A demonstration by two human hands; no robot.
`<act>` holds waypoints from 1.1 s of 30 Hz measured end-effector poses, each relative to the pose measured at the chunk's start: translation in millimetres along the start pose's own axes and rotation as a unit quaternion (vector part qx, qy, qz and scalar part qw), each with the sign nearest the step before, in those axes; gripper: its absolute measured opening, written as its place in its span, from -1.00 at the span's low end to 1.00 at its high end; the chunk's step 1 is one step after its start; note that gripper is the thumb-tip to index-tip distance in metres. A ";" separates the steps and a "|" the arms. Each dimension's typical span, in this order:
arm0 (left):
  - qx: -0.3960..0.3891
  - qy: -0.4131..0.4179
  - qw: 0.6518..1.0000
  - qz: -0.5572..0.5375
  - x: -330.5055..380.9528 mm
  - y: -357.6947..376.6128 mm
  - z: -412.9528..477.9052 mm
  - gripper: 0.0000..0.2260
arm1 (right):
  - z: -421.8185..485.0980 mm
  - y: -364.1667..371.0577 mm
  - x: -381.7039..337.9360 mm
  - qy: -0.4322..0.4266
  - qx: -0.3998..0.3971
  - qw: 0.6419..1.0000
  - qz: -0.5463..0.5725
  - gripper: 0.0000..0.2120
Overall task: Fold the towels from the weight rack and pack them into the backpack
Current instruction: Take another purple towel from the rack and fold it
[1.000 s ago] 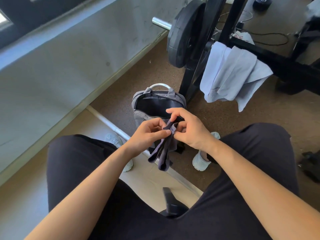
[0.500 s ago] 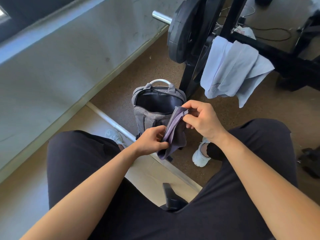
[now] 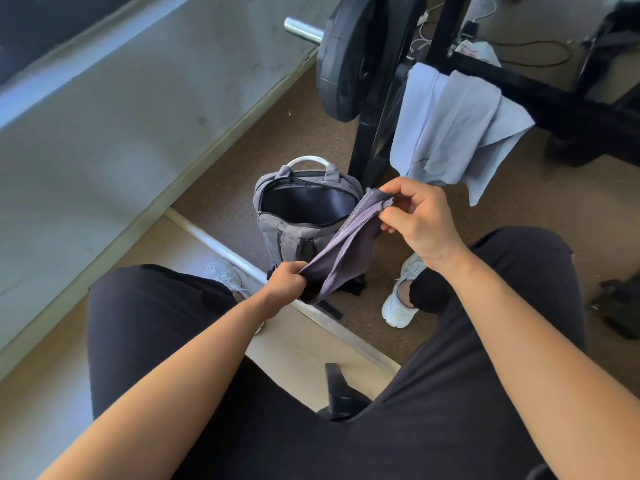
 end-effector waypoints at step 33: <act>-0.135 0.041 0.976 -0.165 10.6 17.1 -10.2 -0.69 | 5.8 -42.1 13.2 0.081 0.116 0.965 0.221 -0.77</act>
Point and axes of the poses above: each hand's wrist, its own z-axis towards the middle knuckle, its own y-axis out of the palm, x = y × z, the point moved 7 cm from there along z, towards the middle knuckle, and after that the axes turned 2 degrees about -z, right-handed, at the moved point
